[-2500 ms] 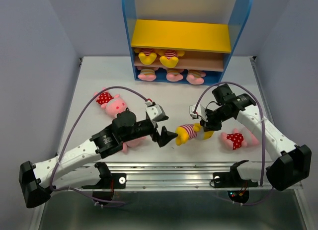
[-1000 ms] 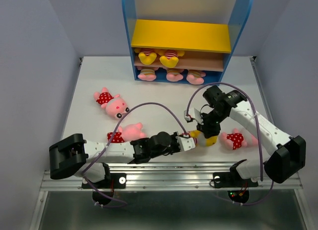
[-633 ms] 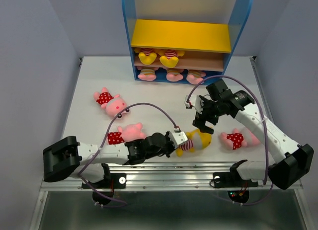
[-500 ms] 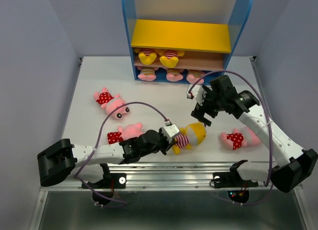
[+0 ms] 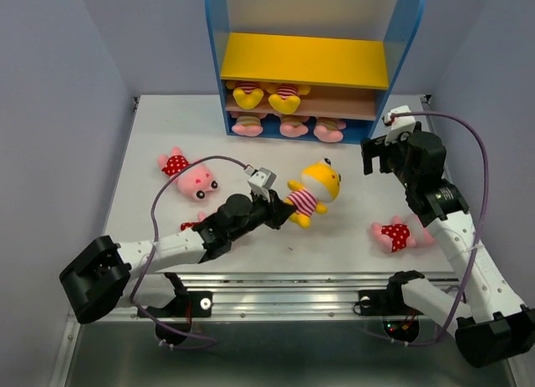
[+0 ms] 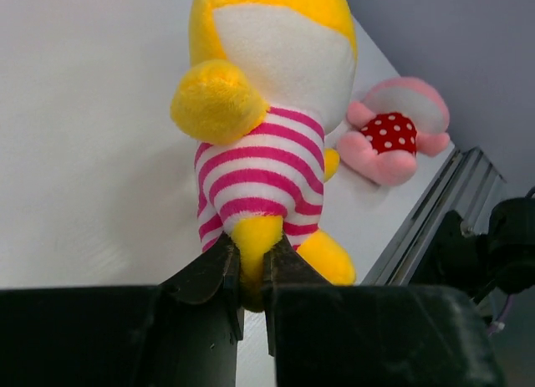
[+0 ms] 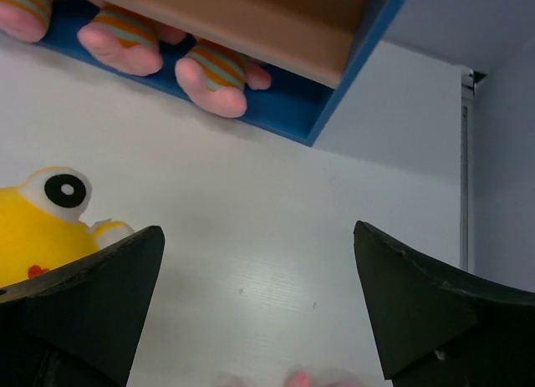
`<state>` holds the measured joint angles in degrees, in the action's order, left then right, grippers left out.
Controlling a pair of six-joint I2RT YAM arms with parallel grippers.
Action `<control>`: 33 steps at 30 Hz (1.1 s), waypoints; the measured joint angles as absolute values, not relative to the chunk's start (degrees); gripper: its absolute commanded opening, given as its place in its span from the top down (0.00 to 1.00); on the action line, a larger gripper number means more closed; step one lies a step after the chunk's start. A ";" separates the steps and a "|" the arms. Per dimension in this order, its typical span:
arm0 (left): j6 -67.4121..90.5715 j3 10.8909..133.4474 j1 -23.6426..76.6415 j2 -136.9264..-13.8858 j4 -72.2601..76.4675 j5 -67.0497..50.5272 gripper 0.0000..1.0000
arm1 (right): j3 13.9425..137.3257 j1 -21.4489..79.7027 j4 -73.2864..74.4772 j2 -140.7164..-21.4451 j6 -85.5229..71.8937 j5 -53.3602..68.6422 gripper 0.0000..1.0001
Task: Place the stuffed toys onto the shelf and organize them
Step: Pass the stuffed toy from the right arm to the left, then place the stuffed toy onto shelf
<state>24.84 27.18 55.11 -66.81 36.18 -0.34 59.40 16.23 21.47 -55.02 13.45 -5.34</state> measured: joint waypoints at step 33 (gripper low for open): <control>48.16 73.58 46.41 -107.11 33.87 5.96 1.00 | 42.39 5.58 8.05 -46.74 1.74 -6.92 0.00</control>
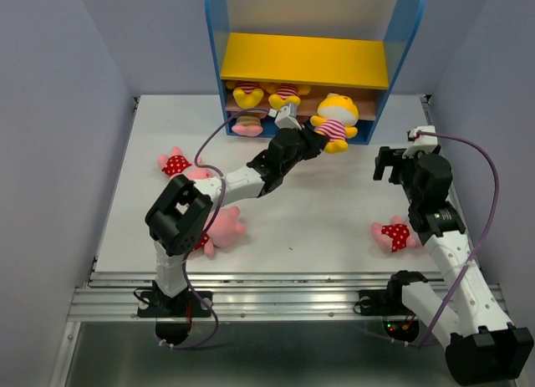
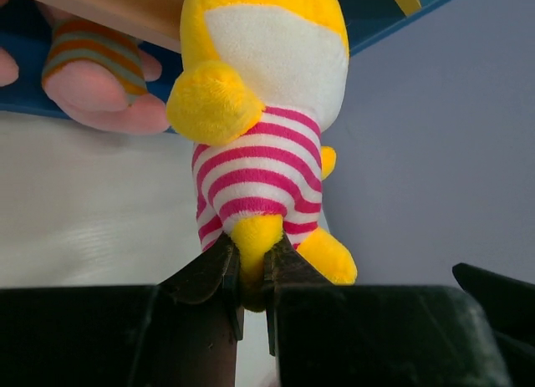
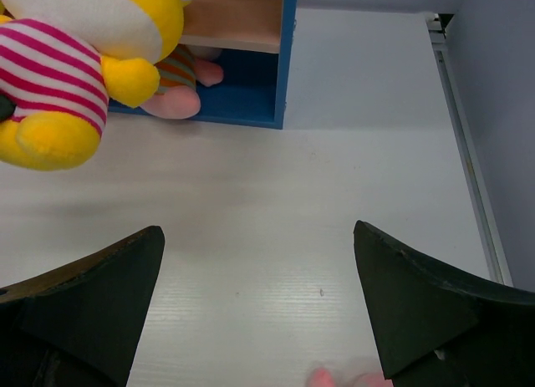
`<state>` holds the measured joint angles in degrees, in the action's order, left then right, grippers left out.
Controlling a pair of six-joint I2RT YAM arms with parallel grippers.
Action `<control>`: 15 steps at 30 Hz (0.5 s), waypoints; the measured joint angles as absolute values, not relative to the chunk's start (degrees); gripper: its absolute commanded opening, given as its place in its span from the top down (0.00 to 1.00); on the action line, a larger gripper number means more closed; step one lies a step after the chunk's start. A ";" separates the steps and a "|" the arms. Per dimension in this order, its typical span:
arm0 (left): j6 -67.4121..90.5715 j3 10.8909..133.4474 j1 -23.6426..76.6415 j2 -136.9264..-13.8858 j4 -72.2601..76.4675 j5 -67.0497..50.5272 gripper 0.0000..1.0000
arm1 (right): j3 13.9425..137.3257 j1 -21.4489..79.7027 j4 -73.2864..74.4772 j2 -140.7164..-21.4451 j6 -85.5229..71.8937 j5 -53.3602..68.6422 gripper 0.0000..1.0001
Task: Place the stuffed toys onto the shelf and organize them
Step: Place the stuffed toy onto shelf
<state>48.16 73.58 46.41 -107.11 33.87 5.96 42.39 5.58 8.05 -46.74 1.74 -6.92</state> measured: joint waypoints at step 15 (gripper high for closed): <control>48.97 87.39 44.12 -116.73 30.35 7.99 1.00 | 42.22 5.58 8.03 -46.54 2.00 -6.17 0.00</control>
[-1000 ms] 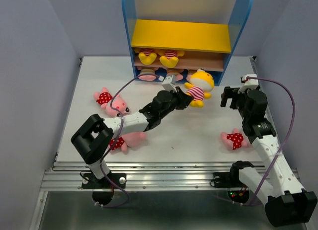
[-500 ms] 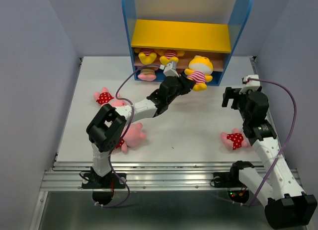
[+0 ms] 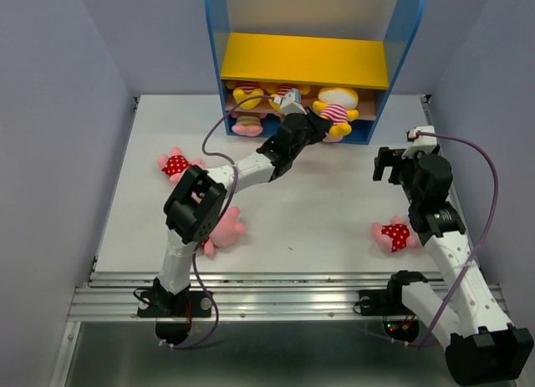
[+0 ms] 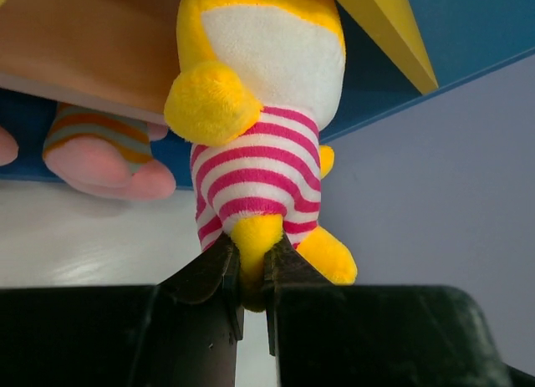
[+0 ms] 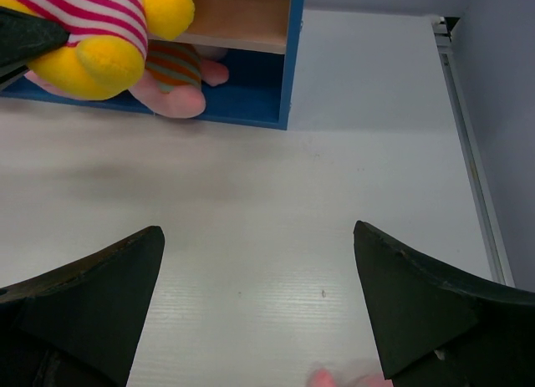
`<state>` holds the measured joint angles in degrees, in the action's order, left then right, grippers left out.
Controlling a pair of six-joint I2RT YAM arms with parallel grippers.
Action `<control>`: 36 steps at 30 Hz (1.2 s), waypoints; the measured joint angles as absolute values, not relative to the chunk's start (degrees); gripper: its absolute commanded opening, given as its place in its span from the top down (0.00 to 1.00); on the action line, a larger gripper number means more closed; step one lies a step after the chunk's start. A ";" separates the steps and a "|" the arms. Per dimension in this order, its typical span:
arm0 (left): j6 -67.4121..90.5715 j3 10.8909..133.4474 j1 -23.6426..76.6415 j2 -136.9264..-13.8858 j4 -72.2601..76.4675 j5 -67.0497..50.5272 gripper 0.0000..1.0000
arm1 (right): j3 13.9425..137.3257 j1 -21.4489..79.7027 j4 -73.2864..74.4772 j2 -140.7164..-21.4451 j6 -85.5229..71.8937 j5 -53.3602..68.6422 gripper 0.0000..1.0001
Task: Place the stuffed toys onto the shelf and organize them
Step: Place the stuffed toy onto shelf
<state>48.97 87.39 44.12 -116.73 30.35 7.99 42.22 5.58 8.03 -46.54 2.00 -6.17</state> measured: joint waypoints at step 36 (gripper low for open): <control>51.20 113.19 40.80 -135.20 23.40 10.68 0.87 | 41.19 5.58 5.91 -46.11 3.25 -5.54 0.00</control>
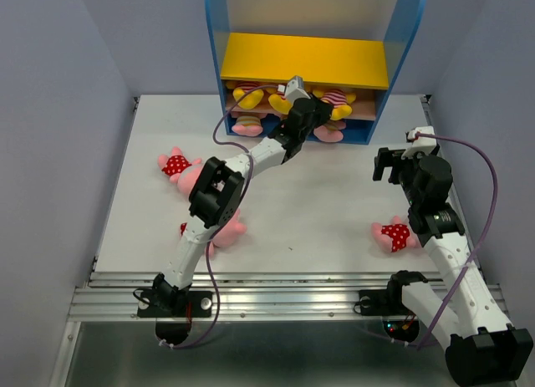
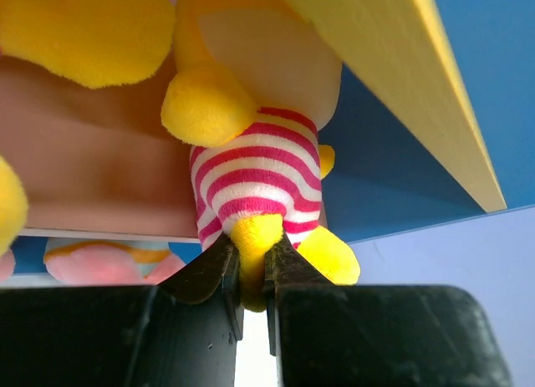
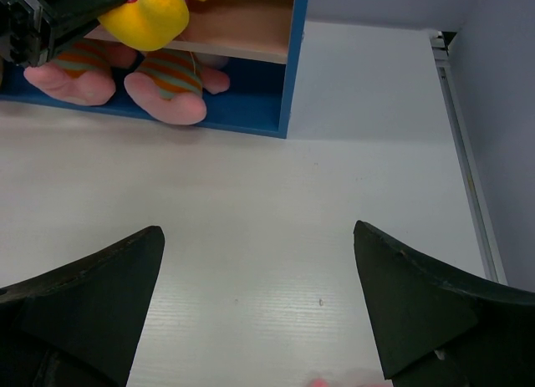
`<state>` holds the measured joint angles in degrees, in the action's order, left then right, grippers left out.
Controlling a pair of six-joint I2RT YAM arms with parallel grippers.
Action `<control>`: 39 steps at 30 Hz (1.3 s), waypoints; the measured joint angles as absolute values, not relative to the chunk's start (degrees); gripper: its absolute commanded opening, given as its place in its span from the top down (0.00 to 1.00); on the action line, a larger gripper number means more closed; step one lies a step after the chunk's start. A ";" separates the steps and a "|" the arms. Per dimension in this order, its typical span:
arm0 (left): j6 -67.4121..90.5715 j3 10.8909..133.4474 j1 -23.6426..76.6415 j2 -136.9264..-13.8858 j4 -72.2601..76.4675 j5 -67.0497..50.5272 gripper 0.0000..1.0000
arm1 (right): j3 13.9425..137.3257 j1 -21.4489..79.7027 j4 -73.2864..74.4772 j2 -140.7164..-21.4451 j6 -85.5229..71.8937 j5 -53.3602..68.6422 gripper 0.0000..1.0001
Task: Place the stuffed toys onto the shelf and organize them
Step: Place the stuffed toy onto shelf
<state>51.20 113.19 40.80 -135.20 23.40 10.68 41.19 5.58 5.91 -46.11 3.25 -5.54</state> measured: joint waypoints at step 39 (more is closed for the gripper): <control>52.69 118.08 40.27 -138.04 22.13 10.24 0.15 | 40.34 5.58 5.54 -46.13 4.14 -5.32 0.00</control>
<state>52.69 118.08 40.27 -138.04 22.13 10.24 40.34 5.58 5.54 -46.13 4.14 -5.32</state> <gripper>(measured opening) 0.777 0.998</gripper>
